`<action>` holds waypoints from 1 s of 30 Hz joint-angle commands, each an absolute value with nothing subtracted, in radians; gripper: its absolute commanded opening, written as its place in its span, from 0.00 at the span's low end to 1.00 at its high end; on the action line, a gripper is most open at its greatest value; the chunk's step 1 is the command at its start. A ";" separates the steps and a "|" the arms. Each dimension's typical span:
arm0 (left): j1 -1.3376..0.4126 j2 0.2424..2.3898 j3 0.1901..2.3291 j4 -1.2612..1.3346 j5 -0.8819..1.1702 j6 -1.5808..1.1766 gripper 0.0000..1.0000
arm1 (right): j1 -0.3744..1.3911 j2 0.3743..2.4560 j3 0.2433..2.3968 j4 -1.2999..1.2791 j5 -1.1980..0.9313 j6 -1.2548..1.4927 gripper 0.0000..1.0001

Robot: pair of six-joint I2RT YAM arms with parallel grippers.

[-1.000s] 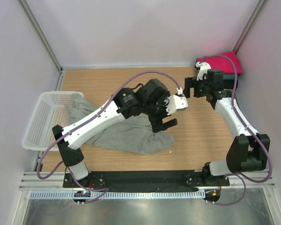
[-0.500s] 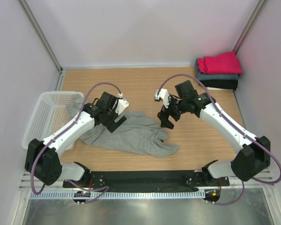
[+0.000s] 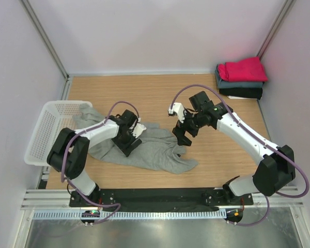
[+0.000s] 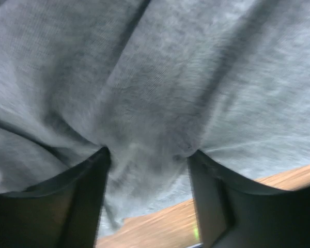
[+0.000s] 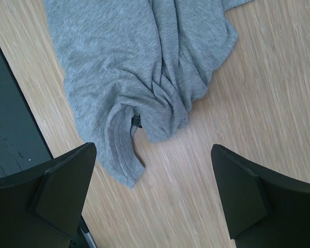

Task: Fold and stack the t-shirts
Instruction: Move the tshirt to the center of the board

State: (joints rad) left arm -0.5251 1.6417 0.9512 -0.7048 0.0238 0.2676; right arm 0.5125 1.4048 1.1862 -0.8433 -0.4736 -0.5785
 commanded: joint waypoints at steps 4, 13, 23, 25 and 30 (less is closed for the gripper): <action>-0.520 1.735 1.029 -0.715 0.199 0.256 0.00 | 0.511 1.358 1.181 -0.801 -0.443 -0.578 1.00; -0.607 1.655 1.382 -0.730 0.169 0.264 0.00 | 0.512 1.328 1.092 -0.677 -0.302 -0.537 1.00; -0.624 1.761 1.596 -0.796 0.198 0.232 0.52 | 0.502 1.224 1.003 -0.627 -0.400 -0.499 1.00; -0.623 1.744 1.525 -0.767 0.173 0.219 0.63 | 0.505 1.229 0.994 -0.623 -0.461 -0.495 1.00; -0.611 1.605 1.320 -0.641 0.102 0.169 0.86 | 0.515 1.336 1.034 -0.653 -0.508 -0.523 1.00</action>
State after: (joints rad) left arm -0.6205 1.7096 1.3987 -0.7181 0.1619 0.2092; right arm 0.5076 1.2762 1.0019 -0.6666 -0.4355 -0.5171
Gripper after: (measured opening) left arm 0.813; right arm 0.996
